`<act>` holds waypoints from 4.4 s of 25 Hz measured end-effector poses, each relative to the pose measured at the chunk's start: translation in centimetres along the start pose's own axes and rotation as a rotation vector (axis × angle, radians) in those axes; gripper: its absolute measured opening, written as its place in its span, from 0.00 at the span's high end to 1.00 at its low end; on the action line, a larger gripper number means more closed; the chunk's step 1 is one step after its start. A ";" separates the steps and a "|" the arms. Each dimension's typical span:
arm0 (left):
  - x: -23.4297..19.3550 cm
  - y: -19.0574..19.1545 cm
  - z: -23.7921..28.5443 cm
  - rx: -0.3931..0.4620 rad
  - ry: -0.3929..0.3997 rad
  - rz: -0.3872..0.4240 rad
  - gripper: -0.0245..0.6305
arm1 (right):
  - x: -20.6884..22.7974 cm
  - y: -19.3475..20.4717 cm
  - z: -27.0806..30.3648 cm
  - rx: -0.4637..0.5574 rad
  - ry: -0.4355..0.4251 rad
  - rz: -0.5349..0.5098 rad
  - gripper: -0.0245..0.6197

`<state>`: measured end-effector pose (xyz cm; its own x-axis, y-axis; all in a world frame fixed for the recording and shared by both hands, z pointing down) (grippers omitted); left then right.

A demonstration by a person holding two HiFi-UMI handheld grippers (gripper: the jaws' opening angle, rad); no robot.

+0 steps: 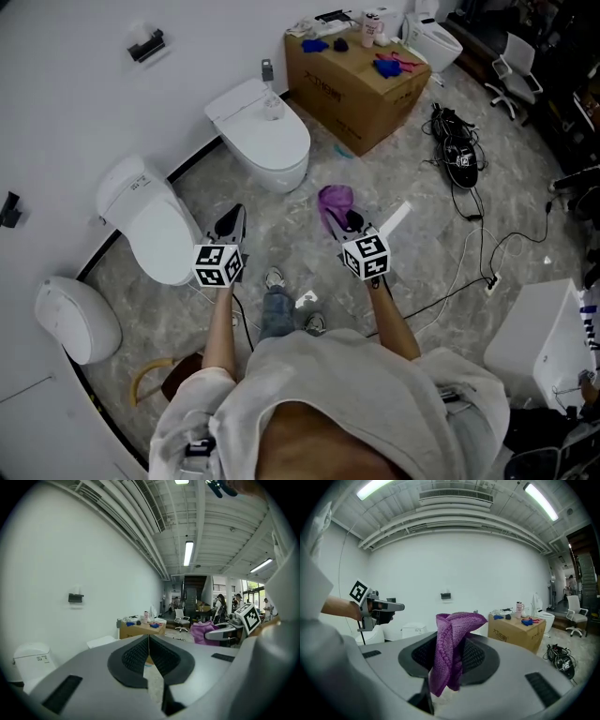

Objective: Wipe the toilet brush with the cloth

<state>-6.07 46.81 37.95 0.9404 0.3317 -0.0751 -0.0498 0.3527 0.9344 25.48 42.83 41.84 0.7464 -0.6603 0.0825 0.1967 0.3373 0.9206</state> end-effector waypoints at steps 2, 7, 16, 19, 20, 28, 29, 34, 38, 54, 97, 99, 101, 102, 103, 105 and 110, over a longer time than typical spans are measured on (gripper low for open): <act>-1.1 -0.5 1.6 0.005 0.010 0.002 0.93 | 0.6 -0.4 1.3 -0.001 0.005 -0.001 0.76; -4.8 -2.5 6.3 0.032 0.046 0.012 0.93 | 2.3 -2.7 5.7 0.005 0.041 -0.006 0.76; -13.2 -7.2 12.6 0.054 0.098 0.027 0.93 | 3.2 -8.7 13.8 0.024 0.104 -0.004 0.76; -16.1 -7.9 14.3 0.056 0.114 0.025 0.93 | 3.1 -9.9 16.5 0.019 0.119 -0.005 0.76; -16.9 -8.1 14.9 0.056 0.118 0.025 0.93 | 3.1 -10.2 17.2 0.018 0.124 -0.005 0.76; -21.4 -9.3 18.7 0.050 0.151 0.032 0.93 | 3.8 -11.5 21.6 0.003 0.162 0.005 0.76; -21.7 -9.4 19.1 0.048 0.154 0.036 0.93 | 3.9 -11.5 22.0 0.001 0.164 0.009 0.76; -23.0 -10.2 21.4 0.041 0.168 0.052 0.93 | 4.5 -11.5 24.0 -0.013 0.161 0.023 0.76; -23.4 -10.4 23.5 0.028 0.177 0.048 0.93 | 5.4 -11.3 25.5 -0.029 0.151 0.037 0.76; -27.0 -14.0 36.0 -0.038 0.113 0.059 0.93 | 15.3 -14.6 37.9 -0.042 0.023 0.061 0.76; -32.0 -11.9 61.5 -0.240 0.458 0.155 0.93 | 22.9 -12.5 56.2 -0.207 -0.008 0.158 0.76; -32.1 -11.6 61.8 -0.235 0.468 0.144 0.93 | 22.7 -12.0 57.0 -0.219 -0.013 0.163 0.76; -32.1 -11.6 62.0 -0.232 0.479 0.149 0.93 | 22.5 -11.3 57.7 -0.232 -0.021 0.169 0.76; -32.1 -11.7 62.0 -0.232 0.485 0.155 0.93 | 22.5 -11.0 58.1 -0.238 -0.025 0.172 0.76; -32.0 -11.8 62.1 -0.231 0.493 0.161 0.93 | 22.5 -10.7 58.6 -0.243 -0.028 0.174 0.76; -31.8 -11.9 62.2 -0.228 0.509 0.167 0.93 | 22.5 -10.2 59.5 -0.254 -0.036 0.177 0.76; -31.9 -12.2 62.2 -0.227 0.525 0.175 0.93 | 22.4 -9.0 62.1 -0.274 -0.053 0.176 0.76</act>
<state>-14.53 -22.46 50.63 0.6225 0.7695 -0.1425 -0.3143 0.4126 0.8550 0.96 -16.65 59.06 0.7515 -0.6076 0.2572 0.2367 0.6121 0.7545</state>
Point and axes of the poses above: the fingertips, and each gripper's own axes: z forward along the fingers, x to its right, y out of its underside, the point moved 10 cm from there along -z, backward along the fingers, and after that the axes turned 6 degrees about -x, right-handed, at the moved point
